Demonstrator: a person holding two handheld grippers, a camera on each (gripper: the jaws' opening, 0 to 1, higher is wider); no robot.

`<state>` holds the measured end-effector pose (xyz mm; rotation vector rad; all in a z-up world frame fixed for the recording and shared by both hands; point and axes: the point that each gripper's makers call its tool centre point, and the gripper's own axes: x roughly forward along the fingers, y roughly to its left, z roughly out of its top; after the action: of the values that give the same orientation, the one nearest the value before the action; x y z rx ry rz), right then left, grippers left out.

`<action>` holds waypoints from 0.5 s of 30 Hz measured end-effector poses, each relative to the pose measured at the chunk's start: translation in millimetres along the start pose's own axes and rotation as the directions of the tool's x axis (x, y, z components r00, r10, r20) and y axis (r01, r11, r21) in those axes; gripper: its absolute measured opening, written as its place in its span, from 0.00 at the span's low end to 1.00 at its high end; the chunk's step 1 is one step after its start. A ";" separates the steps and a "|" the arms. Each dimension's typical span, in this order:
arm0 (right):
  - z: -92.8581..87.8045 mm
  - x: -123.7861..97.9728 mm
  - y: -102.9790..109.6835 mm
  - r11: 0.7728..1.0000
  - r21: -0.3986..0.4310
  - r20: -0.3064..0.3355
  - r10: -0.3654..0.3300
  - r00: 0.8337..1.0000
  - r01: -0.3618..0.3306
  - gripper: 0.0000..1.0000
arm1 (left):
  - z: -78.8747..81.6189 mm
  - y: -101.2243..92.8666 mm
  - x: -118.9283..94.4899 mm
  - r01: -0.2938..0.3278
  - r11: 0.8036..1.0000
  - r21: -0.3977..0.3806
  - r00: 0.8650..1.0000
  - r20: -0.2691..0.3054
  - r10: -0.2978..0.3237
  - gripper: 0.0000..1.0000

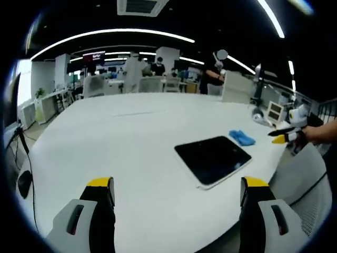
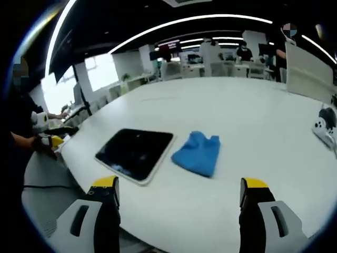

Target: Wipe the mirror surface with the cleaning cloth until all visible marks leave the cleaned area.

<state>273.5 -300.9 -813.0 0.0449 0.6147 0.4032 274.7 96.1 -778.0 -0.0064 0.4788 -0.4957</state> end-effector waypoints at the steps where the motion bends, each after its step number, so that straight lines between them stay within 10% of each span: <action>1: 0.6 -0.5 0.8 1.000 0.004 -0.004 -0.001 1.000 0.001 0.94 | 0.7 0.0 0.7 0.002 1.000 0.005 1.000 0.003 -0.002 0.99; 15: -6.3 2.2 1.0 0.999 0.034 -0.008 -0.024 1.000 0.024 0.89 | -8.8 1.9 3.4 -0.001 1.000 0.010 1.000 -0.017 0.001 0.99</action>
<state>271.2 -299.6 -819.3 0.0683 0.6288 0.3699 274.3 97.2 -787.6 0.0082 0.4931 -0.4973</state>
